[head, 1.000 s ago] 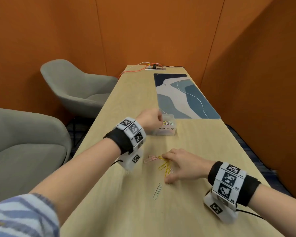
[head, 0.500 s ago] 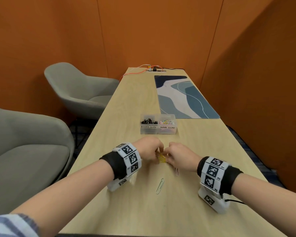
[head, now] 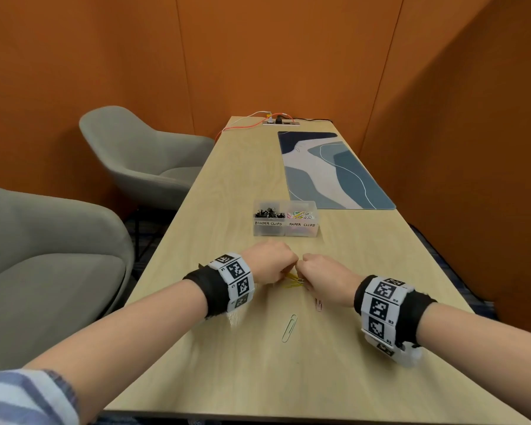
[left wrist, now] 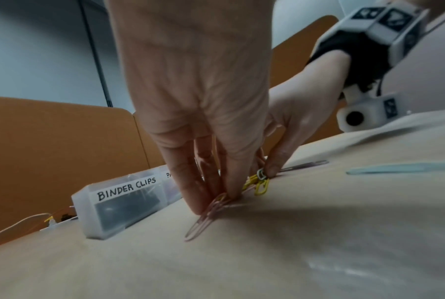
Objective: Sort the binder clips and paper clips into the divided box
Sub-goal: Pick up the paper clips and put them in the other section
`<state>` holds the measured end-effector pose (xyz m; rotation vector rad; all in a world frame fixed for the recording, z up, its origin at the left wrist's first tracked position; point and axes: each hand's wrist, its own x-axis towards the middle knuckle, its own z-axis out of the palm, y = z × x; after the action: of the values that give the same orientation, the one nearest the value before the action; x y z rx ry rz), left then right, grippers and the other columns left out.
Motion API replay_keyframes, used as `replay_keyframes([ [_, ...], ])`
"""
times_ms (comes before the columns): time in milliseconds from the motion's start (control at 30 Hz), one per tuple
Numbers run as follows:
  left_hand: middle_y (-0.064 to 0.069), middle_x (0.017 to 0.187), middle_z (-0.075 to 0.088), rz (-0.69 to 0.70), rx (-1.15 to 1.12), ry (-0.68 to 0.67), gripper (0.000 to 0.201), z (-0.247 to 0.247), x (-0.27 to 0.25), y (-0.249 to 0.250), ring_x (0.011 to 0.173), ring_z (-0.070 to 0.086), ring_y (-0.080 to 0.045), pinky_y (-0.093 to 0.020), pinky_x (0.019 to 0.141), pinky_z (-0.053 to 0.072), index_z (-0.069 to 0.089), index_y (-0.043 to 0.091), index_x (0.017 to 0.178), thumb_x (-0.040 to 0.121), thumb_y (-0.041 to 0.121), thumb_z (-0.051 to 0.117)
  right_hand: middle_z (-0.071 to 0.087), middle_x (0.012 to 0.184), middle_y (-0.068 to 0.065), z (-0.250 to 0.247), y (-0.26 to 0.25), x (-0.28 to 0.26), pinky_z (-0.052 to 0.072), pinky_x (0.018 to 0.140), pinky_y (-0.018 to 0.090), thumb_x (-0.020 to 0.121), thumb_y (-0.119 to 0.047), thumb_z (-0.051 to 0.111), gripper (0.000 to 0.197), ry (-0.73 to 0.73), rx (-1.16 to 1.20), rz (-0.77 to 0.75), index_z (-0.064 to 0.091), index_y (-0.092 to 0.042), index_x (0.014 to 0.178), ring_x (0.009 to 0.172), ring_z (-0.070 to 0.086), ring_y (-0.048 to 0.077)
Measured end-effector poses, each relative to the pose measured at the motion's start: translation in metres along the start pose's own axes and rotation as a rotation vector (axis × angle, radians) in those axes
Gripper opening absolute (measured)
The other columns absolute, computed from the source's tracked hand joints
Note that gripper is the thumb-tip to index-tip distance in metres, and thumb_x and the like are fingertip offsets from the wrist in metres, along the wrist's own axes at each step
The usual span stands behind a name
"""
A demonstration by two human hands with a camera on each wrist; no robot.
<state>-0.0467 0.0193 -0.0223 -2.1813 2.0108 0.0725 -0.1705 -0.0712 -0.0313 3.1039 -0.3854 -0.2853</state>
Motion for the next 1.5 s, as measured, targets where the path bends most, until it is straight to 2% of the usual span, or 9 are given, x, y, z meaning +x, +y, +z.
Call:
replay_keyframes([
  [200,-0.015,0.107,0.062,0.010,-0.044,0.004,0.021,0.004,-0.007,-0.007,0.098,0.058,-0.033,-0.037,0.079,0.044,0.061,0.006,0.103,0.086,0.011,0.050,0.059,0.106,0.014,-0.004,0.016,0.002,0.038,0.077,0.030,0.088,-0.008,0.046,0.011,-0.009,0.154,0.057,0.047,-0.018,0.084,0.099,0.056,0.031],
  [333,-0.014,0.107,0.063,-0.012,-0.110,0.030,0.019,0.008,-0.013,-0.014,0.099,0.057,-0.030,-0.034,0.079,0.041,0.061,0.006,0.101,0.086,0.011,0.050,0.063,0.086,0.006,-0.012,0.033,-0.008,0.035,0.059,0.016,0.086,-0.011,0.056,0.017,0.052,0.332,0.119,0.050,-0.020,0.073,0.081,0.052,0.019],
  [433,-0.013,0.106,0.062,-0.029,-0.142,0.048,0.017,0.010,-0.015,-0.016,0.098,0.056,-0.030,-0.033,0.078,0.040,0.060,0.006,0.100,0.088,0.012,0.050,0.066,0.086,0.000,-0.010,0.034,-0.022,0.041,0.067,0.018,0.085,-0.013,0.060,0.003,0.069,0.388,0.053,0.061,-0.015,0.082,0.083,0.060,0.017],
  [533,-0.014,0.105,0.062,-0.038,-0.158,0.061,0.016,0.009,-0.016,-0.015,0.097,0.056,-0.030,-0.033,0.077,0.039,0.060,0.006,0.099,0.088,0.011,0.049,0.071,0.097,0.000,0.000,0.031,-0.032,0.047,0.081,0.027,0.086,-0.023,0.061,0.015,0.069,0.302,-0.049,0.069,-0.017,0.098,0.092,0.063,0.018],
  [667,-0.014,0.104,0.065,-0.073,-0.199,0.076,0.017,0.008,-0.017,-0.015,0.097,0.057,-0.031,-0.031,0.077,0.038,0.061,0.004,0.100,0.089,0.009,0.049,0.068,0.117,-0.006,0.004,0.034,-0.041,0.043,0.092,0.021,0.088,-0.026,0.060,0.026,0.026,0.233,-0.161,0.067,-0.022,0.113,0.108,0.061,0.012],
  [800,-0.012,0.105,0.067,-0.131,-0.282,0.068,0.017,0.005,-0.018,-0.015,0.098,0.059,-0.028,-0.029,0.079,0.042,0.063,0.004,0.101,0.090,0.011,0.052,0.064,0.104,0.002,0.007,0.027,-0.043,0.043,0.082,0.030,0.094,-0.019,0.046,0.022,0.047,0.039,-0.270,0.065,-0.018,0.105,0.099,0.058,0.023],
  [967,0.000,0.073,0.061,-0.165,-0.468,0.115,0.010,-0.005,-0.033,-0.009,0.065,0.052,-0.012,-0.021,0.069,0.040,0.066,0.005,0.092,0.085,0.010,0.062,0.051,0.106,0.010,0.002,0.012,-0.037,0.029,0.070,0.027,0.094,-0.007,0.039,0.016,-0.013,-0.086,-0.217,0.052,-0.008,0.105,0.087,0.046,0.025],
  [1100,0.010,0.059,0.053,-0.112,-0.584,0.022,0.008,-0.007,-0.046,0.003,0.038,0.051,0.007,-0.005,0.050,0.040,0.062,0.010,0.080,0.083,0.003,0.063,0.043,0.096,0.005,-0.008,0.010,-0.033,0.027,0.070,0.023,0.088,0.003,0.040,0.021,-0.070,0.025,-0.183,0.046,-0.017,0.089,0.082,0.036,0.018],
  [1500,-0.005,0.056,0.058,-0.427,-0.883,0.280,0.028,-0.048,0.034,-0.034,0.027,0.053,0.002,-0.010,0.038,0.048,0.054,0.012,0.063,0.081,-0.006,0.064,0.047,0.083,-0.003,-0.003,0.016,-0.035,0.026,0.060,0.021,0.085,-0.004,0.045,0.015,0.043,0.214,-0.110,0.042,-0.018,0.081,0.076,0.039,0.016],
])
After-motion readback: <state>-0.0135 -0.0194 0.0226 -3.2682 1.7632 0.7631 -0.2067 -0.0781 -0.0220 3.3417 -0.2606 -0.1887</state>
